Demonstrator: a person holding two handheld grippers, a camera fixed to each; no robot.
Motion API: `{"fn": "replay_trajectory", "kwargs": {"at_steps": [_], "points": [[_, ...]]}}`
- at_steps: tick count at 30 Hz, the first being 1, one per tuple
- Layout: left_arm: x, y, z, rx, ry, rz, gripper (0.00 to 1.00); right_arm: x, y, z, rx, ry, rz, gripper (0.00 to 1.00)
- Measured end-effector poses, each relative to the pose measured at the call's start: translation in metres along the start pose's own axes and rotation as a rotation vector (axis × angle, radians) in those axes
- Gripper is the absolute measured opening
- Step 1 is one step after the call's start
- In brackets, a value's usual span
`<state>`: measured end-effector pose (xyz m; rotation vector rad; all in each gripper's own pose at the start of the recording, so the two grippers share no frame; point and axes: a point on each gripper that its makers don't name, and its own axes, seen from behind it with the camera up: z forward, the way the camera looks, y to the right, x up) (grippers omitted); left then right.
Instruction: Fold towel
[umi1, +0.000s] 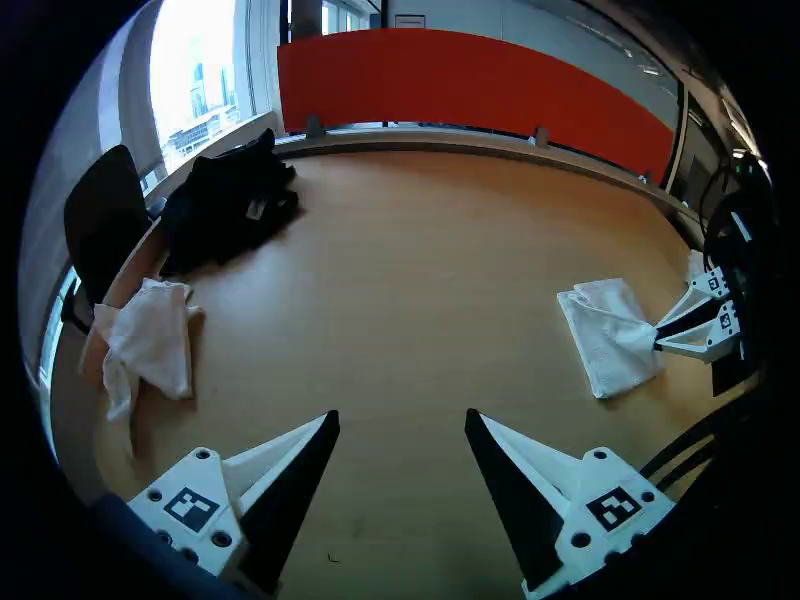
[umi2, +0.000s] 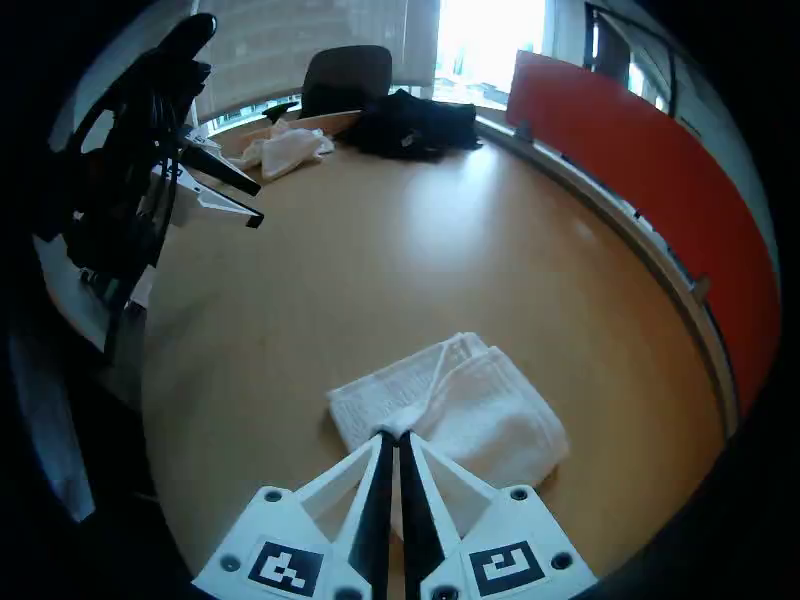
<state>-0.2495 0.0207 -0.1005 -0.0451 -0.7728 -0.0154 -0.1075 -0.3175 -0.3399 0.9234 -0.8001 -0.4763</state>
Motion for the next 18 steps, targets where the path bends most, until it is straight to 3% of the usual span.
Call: {"fn": "replay_trajectory", "kwargs": {"at_steps": [4,10,18], "points": [[0.001,0.001,0.0,-0.001,0.0,0.001,0.93,0.0,0.003,0.0,-0.011,0.0,0.007,0.19],[0.001,0.002,0.0,-0.001,0.001,0.003,0.93,-0.003,0.009,-0.001,-0.036,0.0,0.024,0.66],[0.0,0.003,-0.001,0.001,0.0,0.0,0.93,-0.008,0.013,-0.003,-0.05,-0.005,0.035,0.71]]}}
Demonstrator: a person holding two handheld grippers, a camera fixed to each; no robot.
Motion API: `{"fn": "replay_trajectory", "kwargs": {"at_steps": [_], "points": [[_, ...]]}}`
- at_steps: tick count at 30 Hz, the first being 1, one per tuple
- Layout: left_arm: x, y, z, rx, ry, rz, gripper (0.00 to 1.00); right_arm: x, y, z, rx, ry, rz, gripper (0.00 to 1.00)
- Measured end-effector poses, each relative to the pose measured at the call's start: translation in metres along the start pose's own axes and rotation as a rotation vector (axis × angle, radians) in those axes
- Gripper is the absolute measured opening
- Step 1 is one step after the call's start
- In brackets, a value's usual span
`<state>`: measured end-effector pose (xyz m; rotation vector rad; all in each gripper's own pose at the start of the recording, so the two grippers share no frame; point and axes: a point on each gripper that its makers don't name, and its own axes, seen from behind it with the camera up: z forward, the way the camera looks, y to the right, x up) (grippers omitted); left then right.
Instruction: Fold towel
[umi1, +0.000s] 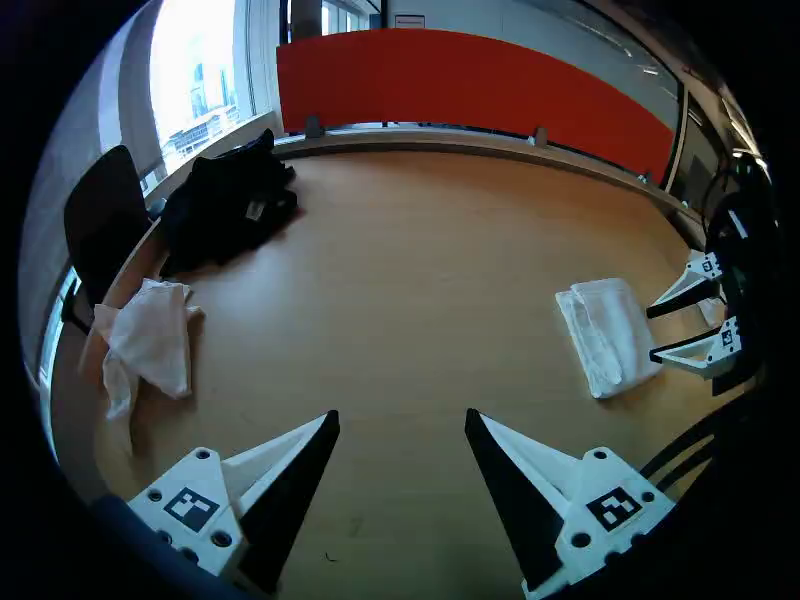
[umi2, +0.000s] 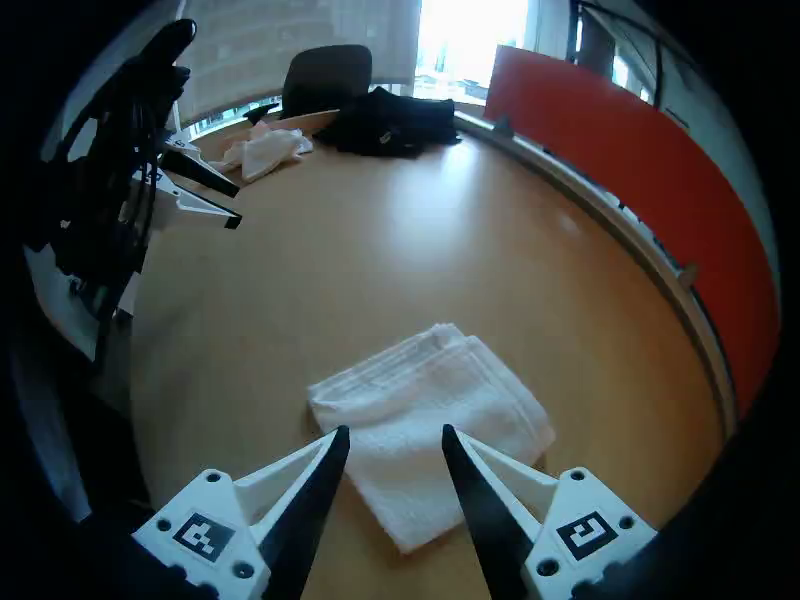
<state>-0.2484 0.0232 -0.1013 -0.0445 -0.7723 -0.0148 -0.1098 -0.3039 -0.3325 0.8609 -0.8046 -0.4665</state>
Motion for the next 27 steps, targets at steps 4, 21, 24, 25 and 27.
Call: {"fn": "replay_trajectory", "kwargs": {"at_steps": [4,21,24,25,27], "points": [[0.0,0.0,0.0,0.001,0.001,0.0,0.94,-0.004,0.001,-0.001,-0.004,-0.005,0.005,0.71],[-0.001,0.0,-0.001,0.003,0.0,0.007,0.93,-0.06,0.01,-0.011,-0.036,-0.081,0.061,0.71],[0.0,0.0,-0.001,0.003,0.0,0.007,0.94,-0.07,0.013,-0.015,-0.045,-0.093,0.07,0.71],[0.0,0.0,-0.001,0.003,0.0,0.007,0.94,-0.073,0.014,-0.016,-0.047,-0.096,0.074,0.71],[-0.001,0.001,-0.001,0.002,0.0,0.008,0.93,-0.078,0.016,-0.018,-0.051,-0.101,0.08,0.71]]}}
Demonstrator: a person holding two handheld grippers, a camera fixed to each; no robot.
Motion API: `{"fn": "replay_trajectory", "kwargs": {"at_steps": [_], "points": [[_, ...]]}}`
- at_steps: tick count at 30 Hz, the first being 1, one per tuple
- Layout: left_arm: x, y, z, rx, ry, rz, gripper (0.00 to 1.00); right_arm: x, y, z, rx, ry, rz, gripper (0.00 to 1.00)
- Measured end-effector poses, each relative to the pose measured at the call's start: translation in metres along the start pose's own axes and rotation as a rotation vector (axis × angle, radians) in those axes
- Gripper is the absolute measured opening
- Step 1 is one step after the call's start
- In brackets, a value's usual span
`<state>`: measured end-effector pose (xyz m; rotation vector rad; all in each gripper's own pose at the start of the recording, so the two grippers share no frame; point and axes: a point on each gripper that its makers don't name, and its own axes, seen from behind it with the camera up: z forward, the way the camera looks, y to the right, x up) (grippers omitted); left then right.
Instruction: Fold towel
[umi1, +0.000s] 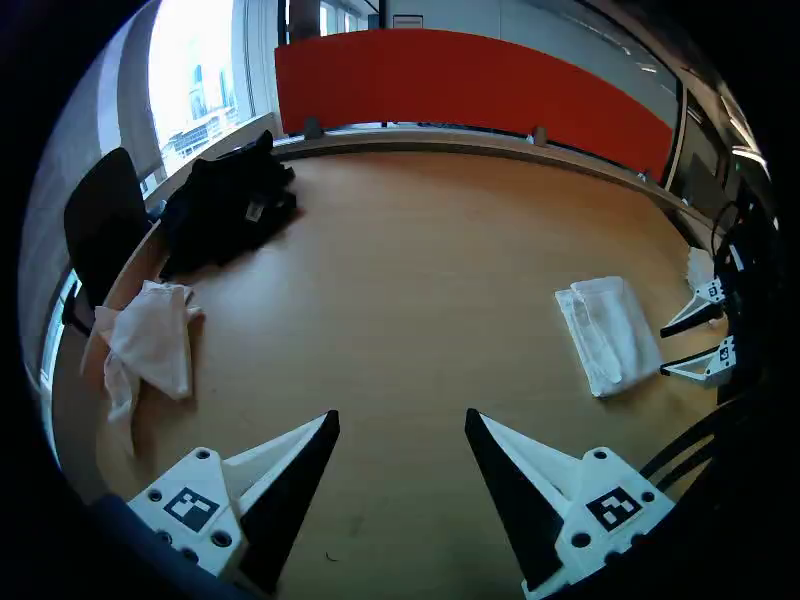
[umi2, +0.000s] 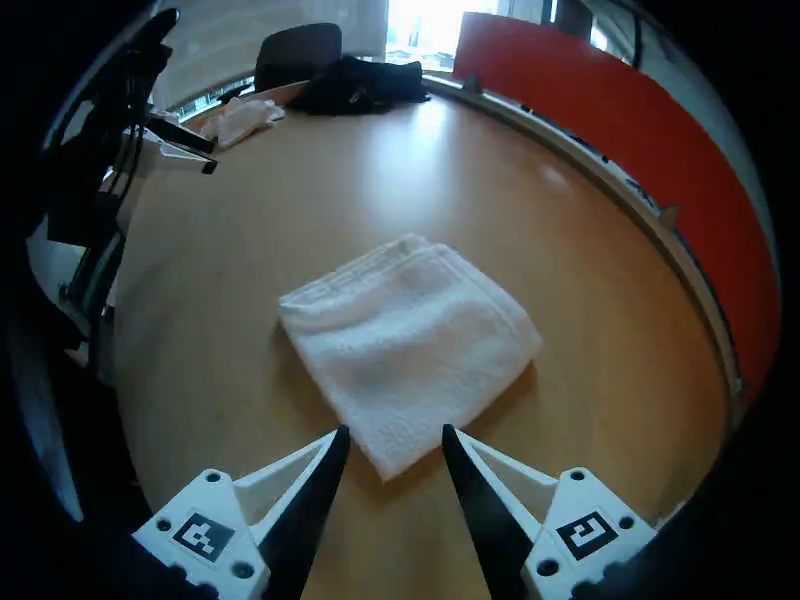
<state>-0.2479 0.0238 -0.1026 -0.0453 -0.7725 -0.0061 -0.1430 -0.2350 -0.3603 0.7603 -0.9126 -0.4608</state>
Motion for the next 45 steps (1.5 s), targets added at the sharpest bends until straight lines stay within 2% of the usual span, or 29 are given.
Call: {"fn": "replay_trajectory", "kwargs": {"at_steps": [15,22,34,41,45], "points": [[-0.001,0.004,0.0,-0.001,-0.001,0.002,0.93,-0.026,-0.002,0.002,0.006,-0.036,0.019,0.7],[-0.002,0.004,0.0,-0.002,-0.002,0.005,0.94,-0.029,-0.006,0.004,0.014,-0.043,0.047,0.64],[-0.002,0.004,0.001,-0.002,-0.002,0.005,0.93,-0.026,-0.01,0.007,0.031,-0.039,0.085,0.35],[-0.001,0.004,0.001,-0.004,-0.001,0.008,0.93,-0.024,-0.009,0.011,0.026,-0.039,0.102,0.1],[-0.001,0.005,0.001,-0.005,-0.002,0.008,0.93,-0.023,-0.01,0.012,0.023,-0.036,0.107,0.06]]}}
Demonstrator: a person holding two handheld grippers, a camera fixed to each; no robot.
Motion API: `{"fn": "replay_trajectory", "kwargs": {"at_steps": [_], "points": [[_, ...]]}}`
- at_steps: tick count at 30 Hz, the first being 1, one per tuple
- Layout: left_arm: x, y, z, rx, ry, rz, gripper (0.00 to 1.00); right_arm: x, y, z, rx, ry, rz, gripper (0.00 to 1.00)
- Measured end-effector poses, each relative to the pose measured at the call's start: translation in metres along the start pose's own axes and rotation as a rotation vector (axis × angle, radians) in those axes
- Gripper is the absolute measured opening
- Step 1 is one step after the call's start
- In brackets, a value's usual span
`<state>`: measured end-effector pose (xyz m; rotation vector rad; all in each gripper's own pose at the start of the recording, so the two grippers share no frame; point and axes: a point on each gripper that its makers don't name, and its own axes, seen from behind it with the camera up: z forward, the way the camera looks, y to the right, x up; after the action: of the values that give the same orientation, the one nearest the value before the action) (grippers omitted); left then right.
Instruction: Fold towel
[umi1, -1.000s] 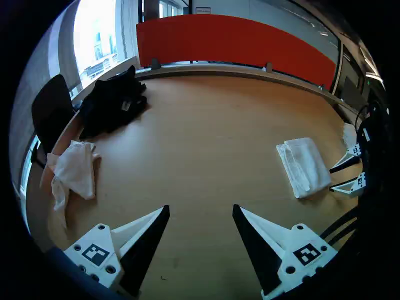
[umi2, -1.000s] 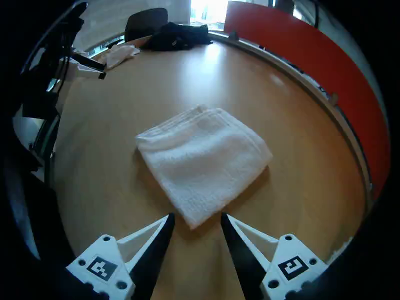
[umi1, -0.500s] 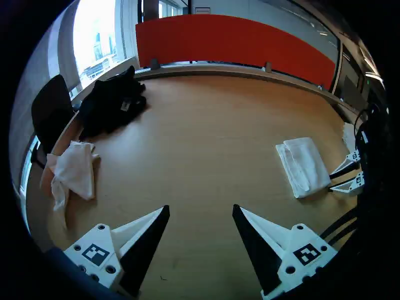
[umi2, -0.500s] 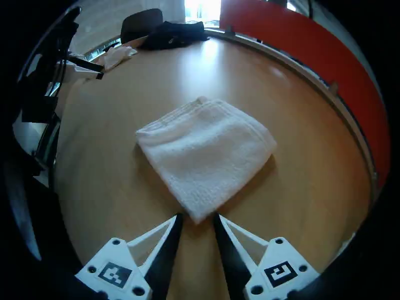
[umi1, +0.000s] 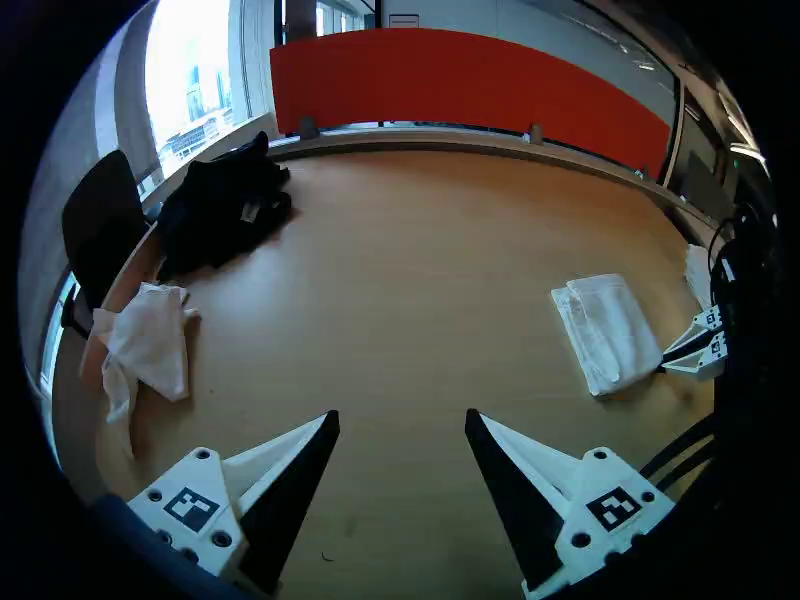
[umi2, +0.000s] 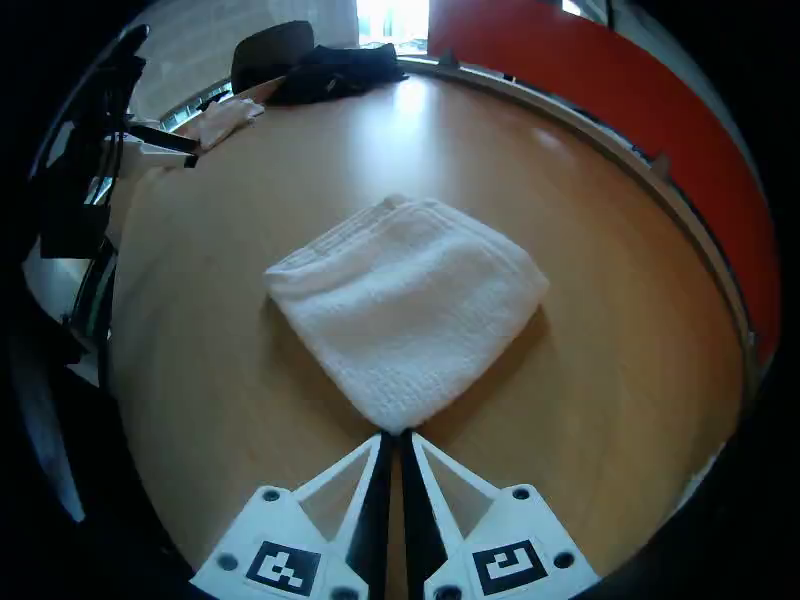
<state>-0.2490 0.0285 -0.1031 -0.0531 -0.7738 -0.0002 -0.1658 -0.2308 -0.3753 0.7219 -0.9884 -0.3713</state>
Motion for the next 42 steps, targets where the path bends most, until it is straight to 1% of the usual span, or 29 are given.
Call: {"fn": "replay_trajectory", "kwargs": {"at_steps": [9,13,17,22,28,38,42], "points": [[-0.001,-0.002,-0.001,0.001,-0.002,0.001,0.93,0.006,-0.001,-0.004,-0.019,0.005,-0.005,0.05],[-0.002,-0.003,-0.001,0.003,-0.002,0.002,0.93,0.016,-0.001,-0.011,-0.028,0.02,-0.02,0.05],[-0.002,-0.005,-0.002,0.005,0.0,0.001,0.93,0.032,0.0,-0.02,-0.039,0.043,-0.038,0.05],[-0.001,-0.003,-0.004,0.002,0.006,0.002,0.93,0.062,0.004,-0.033,-0.054,0.084,-0.062,0.05],[0.004,0.0,-0.005,-0.005,0.019,0.002,0.93,0.106,0.007,-0.051,-0.06,0.147,-0.094,0.05],[0.02,0.002,-0.008,-0.012,0.054,0.007,0.93,0.184,0.019,-0.094,-0.101,0.261,-0.148,0.05],[0.025,0.002,-0.009,-0.016,0.063,0.006,0.93,0.202,0.025,-0.109,-0.119,0.287,-0.155,0.05]]}}
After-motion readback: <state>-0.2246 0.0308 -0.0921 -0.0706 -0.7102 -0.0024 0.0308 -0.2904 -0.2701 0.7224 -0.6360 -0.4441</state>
